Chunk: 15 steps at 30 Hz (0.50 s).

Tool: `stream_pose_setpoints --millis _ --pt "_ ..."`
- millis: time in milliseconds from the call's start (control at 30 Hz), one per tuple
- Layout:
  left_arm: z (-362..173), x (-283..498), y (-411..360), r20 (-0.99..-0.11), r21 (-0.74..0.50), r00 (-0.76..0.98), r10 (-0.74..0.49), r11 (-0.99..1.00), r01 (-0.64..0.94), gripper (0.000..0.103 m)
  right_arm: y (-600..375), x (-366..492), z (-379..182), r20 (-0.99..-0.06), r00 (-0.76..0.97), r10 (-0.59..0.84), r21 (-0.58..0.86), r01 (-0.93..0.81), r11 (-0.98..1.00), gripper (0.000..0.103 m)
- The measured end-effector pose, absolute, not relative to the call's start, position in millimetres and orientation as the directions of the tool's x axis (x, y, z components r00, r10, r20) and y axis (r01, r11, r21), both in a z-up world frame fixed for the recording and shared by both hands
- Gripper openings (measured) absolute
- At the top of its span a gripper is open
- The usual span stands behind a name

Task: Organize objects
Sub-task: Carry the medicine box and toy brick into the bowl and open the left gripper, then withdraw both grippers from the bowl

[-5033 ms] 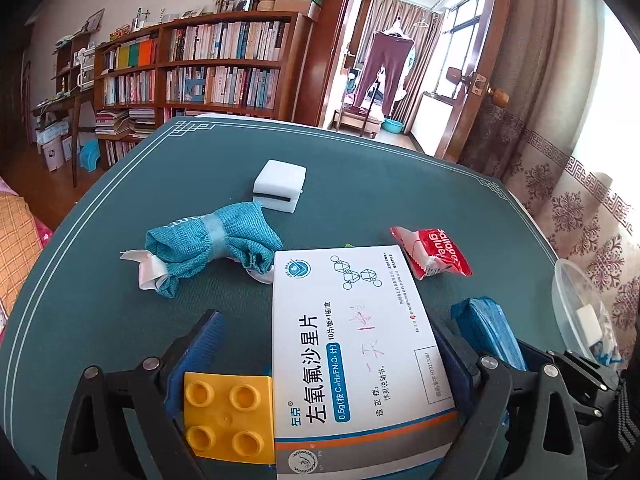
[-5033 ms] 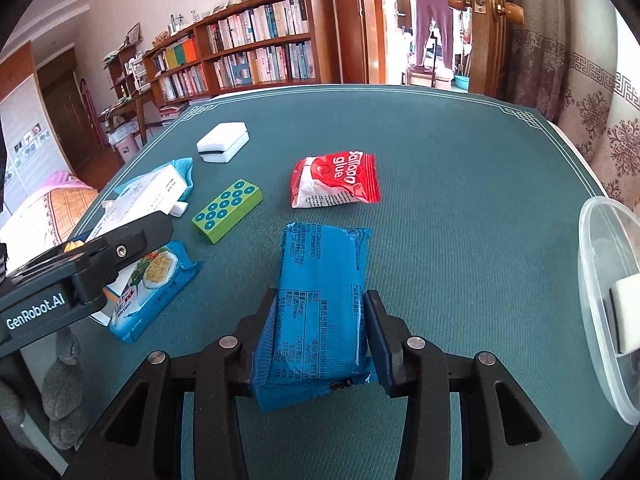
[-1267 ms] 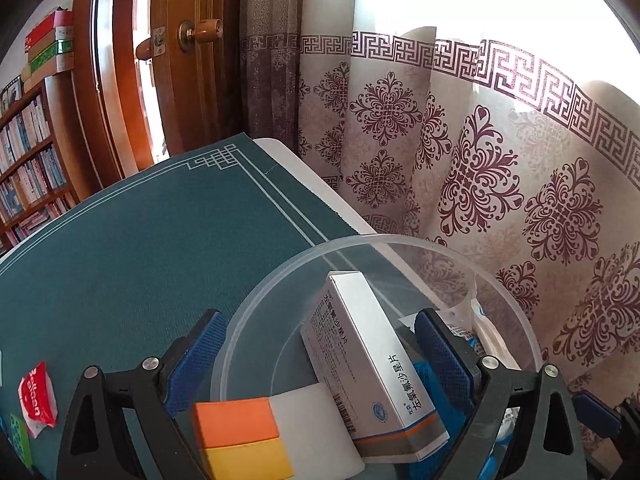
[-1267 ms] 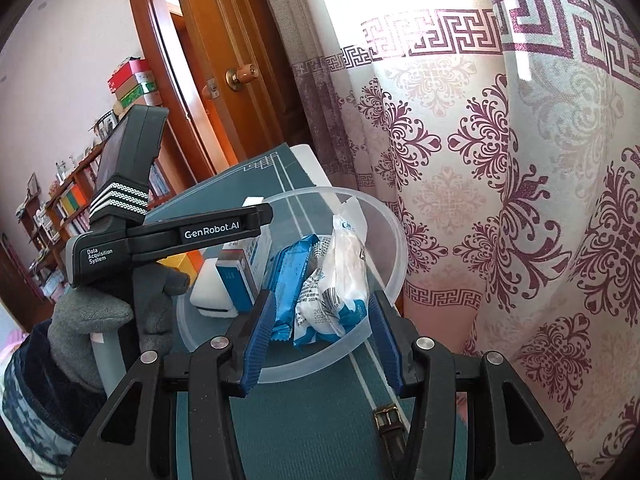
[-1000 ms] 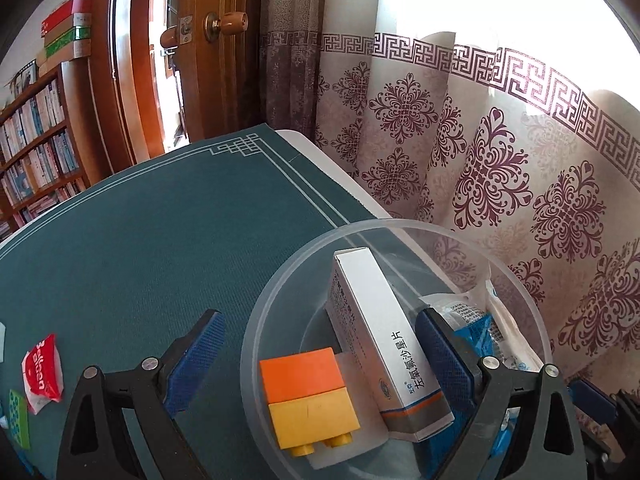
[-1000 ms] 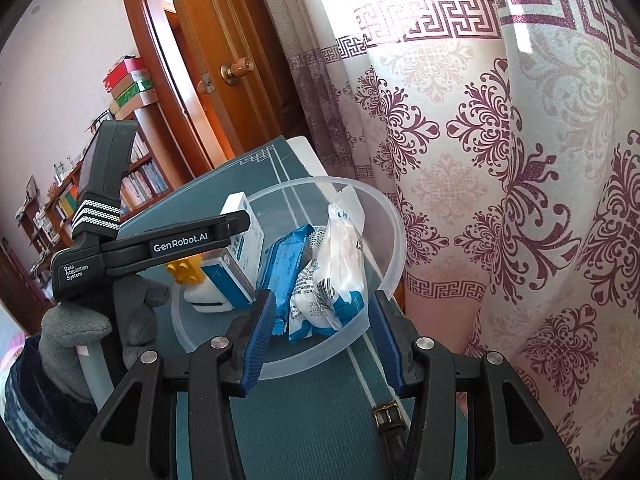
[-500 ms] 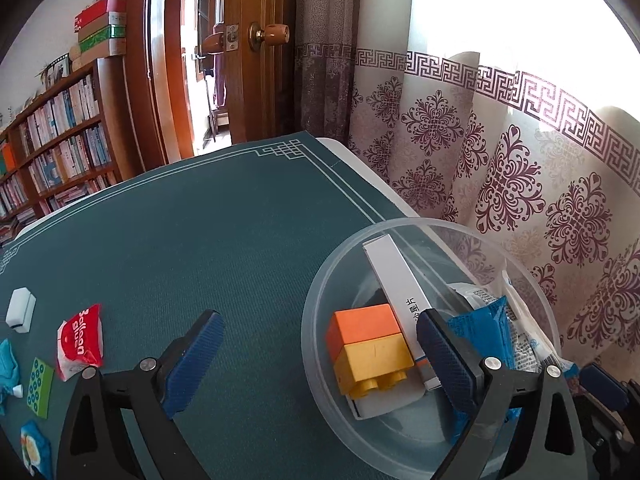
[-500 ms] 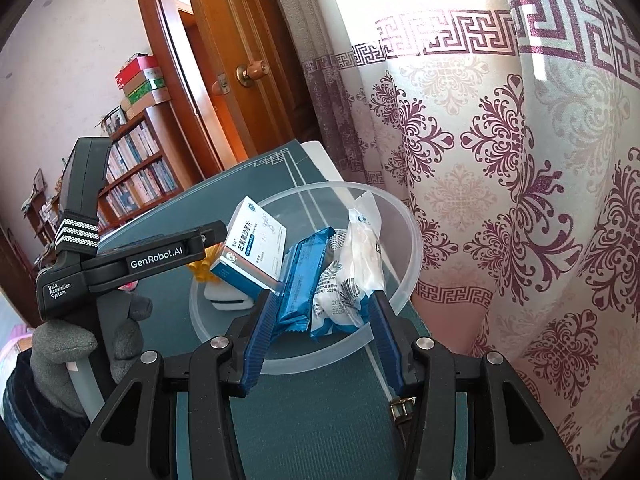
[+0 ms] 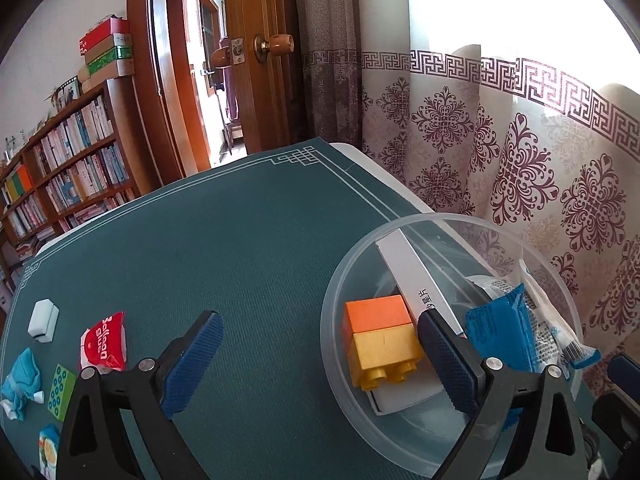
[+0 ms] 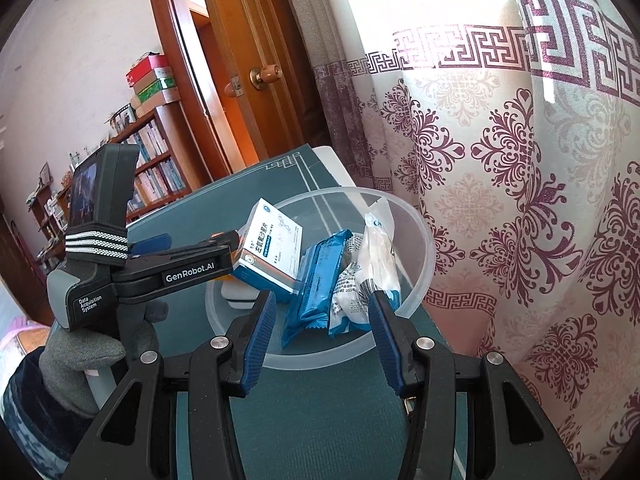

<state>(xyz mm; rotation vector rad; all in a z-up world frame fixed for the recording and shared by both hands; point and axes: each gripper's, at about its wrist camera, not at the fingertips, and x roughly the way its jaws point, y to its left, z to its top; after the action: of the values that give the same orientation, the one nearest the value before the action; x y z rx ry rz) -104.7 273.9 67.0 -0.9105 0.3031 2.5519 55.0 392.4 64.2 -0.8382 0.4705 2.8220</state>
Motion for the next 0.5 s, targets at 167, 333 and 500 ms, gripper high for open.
stream_pose_setpoints --millis 167,333,500 --pt "72.5 -92.9 268.6 -0.635 0.047 -0.698 0.331 -0.885 -0.463 0.100 388.6 56.9 66.3 -0.551 -0.833 0.058 0.249 -0.230 -0.941 0.050" --pt "75.2 -80.6 255.6 -0.629 0.033 -0.698 0.343 -0.885 -0.465 0.100 381.9 58.8 66.9 -0.551 -0.833 0.051 0.247 -0.221 -0.944 0.050" --pt "70.8 -71.5 237.7 -0.639 0.017 -0.693 0.334 -0.895 -0.446 0.101 374.2 58.8 64.0 -0.560 -0.828 0.035 0.243 -0.205 -0.948 0.050"
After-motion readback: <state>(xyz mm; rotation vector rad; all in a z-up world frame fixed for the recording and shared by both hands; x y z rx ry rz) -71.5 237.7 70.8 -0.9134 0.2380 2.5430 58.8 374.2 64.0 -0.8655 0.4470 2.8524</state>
